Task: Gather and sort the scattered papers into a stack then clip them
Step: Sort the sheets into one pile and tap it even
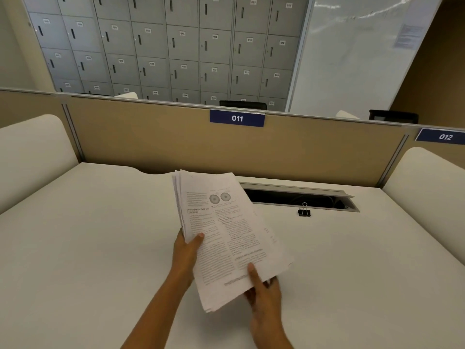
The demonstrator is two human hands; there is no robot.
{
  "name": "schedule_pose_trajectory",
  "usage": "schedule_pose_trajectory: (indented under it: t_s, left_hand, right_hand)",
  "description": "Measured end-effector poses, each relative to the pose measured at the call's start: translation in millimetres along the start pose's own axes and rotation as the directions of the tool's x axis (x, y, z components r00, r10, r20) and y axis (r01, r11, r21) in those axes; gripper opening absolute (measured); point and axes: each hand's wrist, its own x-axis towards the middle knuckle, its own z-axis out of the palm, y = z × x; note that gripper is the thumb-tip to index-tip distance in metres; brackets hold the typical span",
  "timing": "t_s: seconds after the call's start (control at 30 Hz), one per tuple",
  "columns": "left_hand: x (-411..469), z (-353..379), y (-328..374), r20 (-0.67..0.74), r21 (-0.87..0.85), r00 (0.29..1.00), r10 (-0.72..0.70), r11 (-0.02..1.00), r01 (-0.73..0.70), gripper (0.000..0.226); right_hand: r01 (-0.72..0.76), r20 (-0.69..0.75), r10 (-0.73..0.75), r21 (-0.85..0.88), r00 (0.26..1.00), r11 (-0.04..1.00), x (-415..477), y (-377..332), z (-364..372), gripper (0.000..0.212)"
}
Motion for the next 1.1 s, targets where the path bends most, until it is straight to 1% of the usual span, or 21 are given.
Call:
schedule_pose_trajectory:
  t_s: [0.03, 0.07, 0.13, 0.17, 0.23, 0.3, 0.33, 0.4, 0.5, 0.53, 0.6, 0.67, 0.8, 0.9, 0.97, 1.0, 1.1]
  left_hand:
    - [5, -10, 1, 0.047, 0.015, 0.998, -0.043, 0.999, 0.043, 0.036]
    - [9, -20, 1, 0.09, 0.037, 0.992, -0.093, 0.995, 0.09, 0.036]
    - [19, -37, -3, 0.142, 0.103, 0.97, -0.198, 0.977, 0.184, 0.038]
    - [22, -43, -6, 0.162, 0.129, 0.956, -0.243, 0.966, 0.223, 0.039]
    - [23, -47, -14, 0.199, 0.163, 0.93, -0.31, 0.946, 0.281, 0.038]
    - [20, -45, -22, 0.187, 0.214, 0.923, -0.336, 0.931, 0.295, 0.034]
    - [19, -44, -26, 0.162, 0.24, 0.933, -0.32, 0.93, 0.278, 0.032]
    - [20, -41, -35, 0.088, 0.285, 0.963, -0.256, 0.933, 0.222, 0.032]
    - [21, -41, -42, -0.046, 0.371, 0.99, -0.131, 0.918, 0.138, 0.047]
    - [19, -42, -42, -0.077, 0.404, 0.993, -0.087, 0.908, 0.111, 0.049]
    - [17, -42, -42, -0.102, 0.452, 0.994, -0.036, 0.888, 0.079, 0.048]
    - [15, -41, -41, -0.096, 0.48, 0.995, -0.01, 0.876, 0.055, 0.047]
    - [11, -37, -42, -0.107, 0.52, 0.994, 0.014, 0.853, 0.044, 0.046]
    - [9, -35, -43, -0.092, 0.555, 0.996, 0.018, 0.831, 0.036, 0.05]
    - [10, -32, -43, -0.08, 0.555, 0.997, -0.024, 0.829, 0.065, 0.055]
    - [12, -31, -42, -0.076, 0.548, 0.995, -0.058, 0.832, 0.09, 0.056]
    - [8, -30, -41, -0.047, 0.525, 0.992, -0.116, 0.842, 0.123, 0.048]
  right_hand:
    - [0.0, -0.018, 0.0, -0.01, 1.0, 1.0, 7, -7, -9, 0.076]
    - [0.003, -0.024, -0.004, -0.052, 1.0, 0.999, 15, -13, -19, 0.072]
    - [-0.029, 0.021, 0.035, -0.229, 0.999, 0.973, 30, -23, -36, 0.051]
    - [-0.048, 0.066, 0.074, -0.342, 0.995, 0.939, 38, -27, -41, 0.043]
    - [-0.029, 0.158, 0.138, -0.551, 0.978, 0.834, 48, -29, -47, 0.037]
    - [0.027, 0.213, 0.168, -0.69, 0.963, 0.723, 49, -26, -45, 0.034]
    - [0.049, 0.222, 0.168, -0.729, 0.96, 0.683, 50, -22, -44, 0.034]
    - [0.083, 0.22, 0.143, -0.773, 0.965, 0.629, 50, -16, -43, 0.037]
    - [0.119, 0.215, 0.107, -0.816, 0.971, 0.565, 47, -16, -39, 0.04]
    - [0.119, 0.212, 0.111, -0.831, 0.971, 0.544, 46, -16, -38, 0.042]
    - [0.102, 0.198, 0.136, -0.852, 0.971, 0.514, 50, -15, -39, 0.043]
    - [0.087, 0.19, 0.153, -0.854, 0.97, 0.513, 55, -12, -42, 0.045]
    - [0.037, 0.178, 0.197, -0.826, 0.964, 0.562, 58, -12, -45, 0.048]
    - [0.031, 0.204, 0.242, -0.821, 0.949, 0.57, 58, -13, -46, 0.06]
    - [0.051, 0.233, 0.249, -0.818, 0.94, 0.573, 61, -11, -51, 0.068]
    - [0.063, 0.244, 0.245, -0.817, 0.938, 0.574, 62, -11, -54, 0.069]
    - [0.069, 0.223, 0.214, -0.828, 0.951, 0.556, 67, -7, -60, 0.057]
